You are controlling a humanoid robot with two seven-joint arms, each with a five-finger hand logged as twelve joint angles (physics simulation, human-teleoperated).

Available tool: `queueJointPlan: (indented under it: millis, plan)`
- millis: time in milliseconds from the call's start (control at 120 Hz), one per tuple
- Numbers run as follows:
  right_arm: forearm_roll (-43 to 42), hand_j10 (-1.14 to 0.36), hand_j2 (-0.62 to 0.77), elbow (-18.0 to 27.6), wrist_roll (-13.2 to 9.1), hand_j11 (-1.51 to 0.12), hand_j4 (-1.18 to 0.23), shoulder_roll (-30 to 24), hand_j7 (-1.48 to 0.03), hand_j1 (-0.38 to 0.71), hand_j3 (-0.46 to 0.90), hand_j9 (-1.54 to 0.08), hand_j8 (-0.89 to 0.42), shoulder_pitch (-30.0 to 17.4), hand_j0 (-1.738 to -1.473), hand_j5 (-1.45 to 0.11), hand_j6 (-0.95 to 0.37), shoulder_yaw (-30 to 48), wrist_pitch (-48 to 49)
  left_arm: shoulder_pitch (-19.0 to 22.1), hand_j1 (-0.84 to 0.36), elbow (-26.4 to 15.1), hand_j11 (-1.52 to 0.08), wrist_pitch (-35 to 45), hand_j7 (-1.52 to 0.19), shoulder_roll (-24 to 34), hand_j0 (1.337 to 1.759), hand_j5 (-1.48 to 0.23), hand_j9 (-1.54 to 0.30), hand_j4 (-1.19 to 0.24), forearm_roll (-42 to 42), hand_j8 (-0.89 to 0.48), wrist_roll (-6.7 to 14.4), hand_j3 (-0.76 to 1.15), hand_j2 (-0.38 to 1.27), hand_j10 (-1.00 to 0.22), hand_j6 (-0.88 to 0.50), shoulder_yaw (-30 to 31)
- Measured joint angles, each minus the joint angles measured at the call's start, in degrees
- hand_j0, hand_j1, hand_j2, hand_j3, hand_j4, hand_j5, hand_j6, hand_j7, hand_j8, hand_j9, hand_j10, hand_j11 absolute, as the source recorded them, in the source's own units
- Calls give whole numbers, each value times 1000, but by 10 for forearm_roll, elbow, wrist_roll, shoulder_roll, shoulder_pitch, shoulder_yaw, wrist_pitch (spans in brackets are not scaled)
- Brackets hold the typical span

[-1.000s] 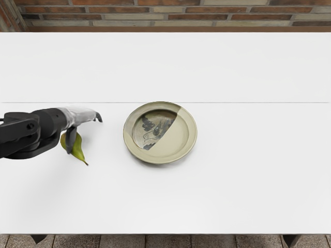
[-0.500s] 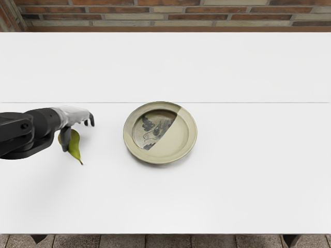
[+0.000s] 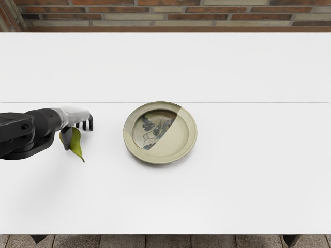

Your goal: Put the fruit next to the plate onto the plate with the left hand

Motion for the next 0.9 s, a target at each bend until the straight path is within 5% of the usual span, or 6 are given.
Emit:
queueJointPlan:
  millis: [342,900]
  plan:
    - [0,0,0,0,0,0,0,0,0,-349,0,0,0,0,-1658,0,-1,0,0,0,-220,0,-637,1,-639,4,1657,-640,-638,-487,-1,-488,0,0,181,-489,-488,0]
    - [0,0,0,0,0,0,0,0,0,-349,0,0,0,0,-1658,0,0,1,0,-2,-267,0,-754,0,-755,5,1658,-749,-753,-577,-3,-480,0,0,356,-574,-526,0]
